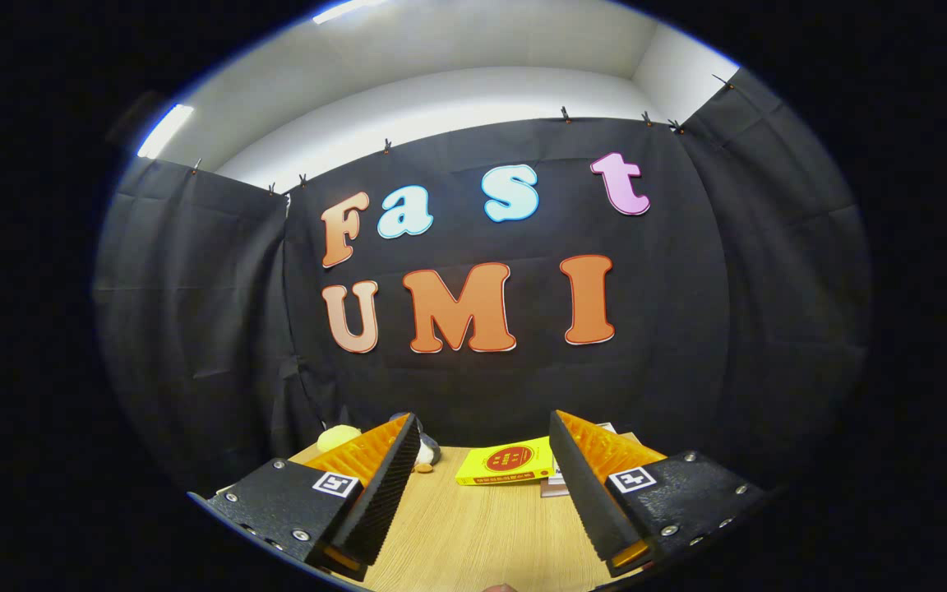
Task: Open the storage box then place both shoes into the box .Put the left shoe in first, then the right shoe, with the right side of both shoes facing outward in a uniform manner.
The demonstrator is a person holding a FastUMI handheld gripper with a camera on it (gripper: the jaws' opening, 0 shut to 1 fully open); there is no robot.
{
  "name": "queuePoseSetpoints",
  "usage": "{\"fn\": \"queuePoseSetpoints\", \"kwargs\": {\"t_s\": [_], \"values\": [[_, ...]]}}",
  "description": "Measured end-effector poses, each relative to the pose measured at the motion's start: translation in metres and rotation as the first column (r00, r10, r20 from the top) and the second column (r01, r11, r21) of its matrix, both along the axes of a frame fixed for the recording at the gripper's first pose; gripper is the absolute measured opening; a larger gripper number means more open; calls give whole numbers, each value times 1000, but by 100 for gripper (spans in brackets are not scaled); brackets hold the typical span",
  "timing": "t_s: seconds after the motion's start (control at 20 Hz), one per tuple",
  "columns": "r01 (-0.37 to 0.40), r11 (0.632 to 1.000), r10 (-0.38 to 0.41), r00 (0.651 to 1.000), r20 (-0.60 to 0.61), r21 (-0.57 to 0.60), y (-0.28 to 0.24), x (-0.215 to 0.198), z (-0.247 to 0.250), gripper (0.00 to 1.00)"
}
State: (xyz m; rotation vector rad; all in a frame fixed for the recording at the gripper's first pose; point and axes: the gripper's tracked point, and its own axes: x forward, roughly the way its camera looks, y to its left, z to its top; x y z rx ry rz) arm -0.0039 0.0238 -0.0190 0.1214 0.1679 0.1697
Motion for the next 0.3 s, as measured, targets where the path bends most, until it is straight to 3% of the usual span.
{"fn": "queuePoseSetpoints", "kwargs": {"t_s": [0.3], "values": [[-5,1000,5,1000,1,-5,4,0,0,95]]}}
